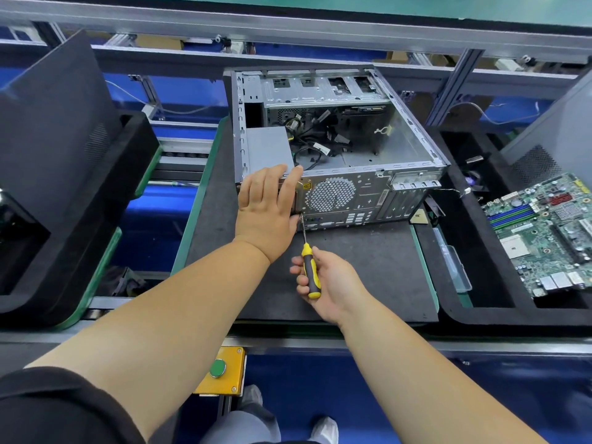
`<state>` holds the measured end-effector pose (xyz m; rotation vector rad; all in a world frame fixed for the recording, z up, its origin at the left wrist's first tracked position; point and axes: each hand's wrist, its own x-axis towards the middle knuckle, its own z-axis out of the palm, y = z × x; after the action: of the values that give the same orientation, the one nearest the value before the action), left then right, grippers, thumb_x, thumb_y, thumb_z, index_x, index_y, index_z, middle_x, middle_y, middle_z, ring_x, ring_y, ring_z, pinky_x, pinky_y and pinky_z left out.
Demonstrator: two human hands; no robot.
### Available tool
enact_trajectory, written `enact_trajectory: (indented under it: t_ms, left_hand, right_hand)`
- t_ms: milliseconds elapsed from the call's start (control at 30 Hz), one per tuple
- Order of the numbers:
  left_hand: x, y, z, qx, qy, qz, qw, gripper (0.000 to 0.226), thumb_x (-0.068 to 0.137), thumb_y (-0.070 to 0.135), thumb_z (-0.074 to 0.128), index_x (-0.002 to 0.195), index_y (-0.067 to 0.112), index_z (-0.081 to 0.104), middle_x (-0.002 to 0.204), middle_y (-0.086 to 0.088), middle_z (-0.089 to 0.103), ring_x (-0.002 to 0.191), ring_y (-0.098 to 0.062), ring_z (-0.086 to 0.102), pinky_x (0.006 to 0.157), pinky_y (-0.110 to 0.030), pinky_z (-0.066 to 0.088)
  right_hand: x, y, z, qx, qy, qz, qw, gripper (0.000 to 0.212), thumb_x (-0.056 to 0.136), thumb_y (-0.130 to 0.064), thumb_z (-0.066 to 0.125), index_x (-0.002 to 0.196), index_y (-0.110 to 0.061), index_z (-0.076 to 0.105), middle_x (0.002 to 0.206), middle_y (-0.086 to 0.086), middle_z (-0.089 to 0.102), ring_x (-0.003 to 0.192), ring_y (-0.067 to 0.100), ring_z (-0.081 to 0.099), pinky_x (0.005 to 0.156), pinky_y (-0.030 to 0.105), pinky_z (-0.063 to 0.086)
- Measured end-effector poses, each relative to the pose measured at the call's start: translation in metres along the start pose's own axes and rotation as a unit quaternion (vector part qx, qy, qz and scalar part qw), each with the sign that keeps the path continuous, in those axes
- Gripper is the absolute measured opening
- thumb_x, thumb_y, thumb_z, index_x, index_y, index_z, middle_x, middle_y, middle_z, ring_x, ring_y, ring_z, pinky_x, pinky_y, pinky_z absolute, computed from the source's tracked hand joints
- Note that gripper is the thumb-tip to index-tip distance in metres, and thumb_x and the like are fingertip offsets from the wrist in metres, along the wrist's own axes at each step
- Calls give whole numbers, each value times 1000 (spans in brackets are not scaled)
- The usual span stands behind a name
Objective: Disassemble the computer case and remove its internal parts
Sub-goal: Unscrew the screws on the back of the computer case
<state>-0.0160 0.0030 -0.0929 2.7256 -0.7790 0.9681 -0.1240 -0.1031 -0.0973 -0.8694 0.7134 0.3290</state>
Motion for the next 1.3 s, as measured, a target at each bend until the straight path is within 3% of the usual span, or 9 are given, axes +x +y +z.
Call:
enact_trajectory:
  t_ms: [100,200,333,400,533,633,1000,1133,1300]
  left_hand:
    - [-13,3,-8,-106,36,-3,994,76,70,18,74,139,5,47,142,-19,43,135,-31,28,118,-47,17]
    - [-34,5,-15,-235,51,-6,971,52,79,14,63,130,7,53,133,-12,51,126,-27,45,110,-46,35]
    - [-44,15,-18,-380,-125,-228,888,8,91,30,52,99,32,54,90,14,62,83,-4,57,75,-28,50]
    - [-37,19,-12,-448,-213,-372,785,9,97,30,51,93,27,59,91,8,69,83,-10,64,79,-33,52]
    - [-14,28,-3,-600,-275,-543,520,17,101,25,51,97,12,62,94,-5,70,83,-14,65,72,-24,52]
    - [-8,32,-1,-656,-272,-574,409,17,101,23,49,93,14,60,89,-1,69,80,-10,63,65,-22,49]
    - [7,38,0,-646,-224,-643,346,21,100,21,52,84,14,63,60,6,71,66,-2,64,52,-16,48]
    - [8,37,-2,-646,-215,-644,348,18,99,18,51,88,13,64,66,6,71,70,-4,64,55,-18,48]
    - [9,36,-3,-648,-217,-643,347,18,99,20,50,88,14,65,77,4,71,76,-6,65,63,-21,46]
  right_hand:
    - [-3,-3,-2,-17,1,-9,1000,34,104,-26,43,101,1,65,73,8,63,50,11,53,45,21,45]
    - [-3,-5,-3,-43,20,-23,999,29,101,-26,51,98,-2,67,73,6,65,51,11,54,45,21,45]
    - [0,-2,-5,-51,36,-30,998,26,99,-28,55,95,-7,69,71,2,66,49,11,54,44,22,44]
    - [1,0,-4,-48,39,-34,997,24,98,-28,55,93,-8,68,68,1,65,48,10,53,43,21,44]
    - [3,5,-1,-90,59,-73,992,14,97,-24,60,94,-10,61,73,3,59,51,9,53,48,22,43]
    - [5,8,1,-146,87,-117,978,16,94,-24,63,99,-9,58,72,2,57,56,10,52,55,26,42]
    - [1,5,-2,-92,85,-62,990,23,102,-21,49,97,-8,67,83,7,67,63,13,59,60,25,51]
    - [3,5,-4,-158,104,-57,980,20,99,-29,53,95,-15,66,78,4,66,63,15,59,73,36,47]
    - [6,10,-8,-176,92,-108,974,11,95,-25,63,99,-16,60,88,4,64,71,13,61,61,27,51]
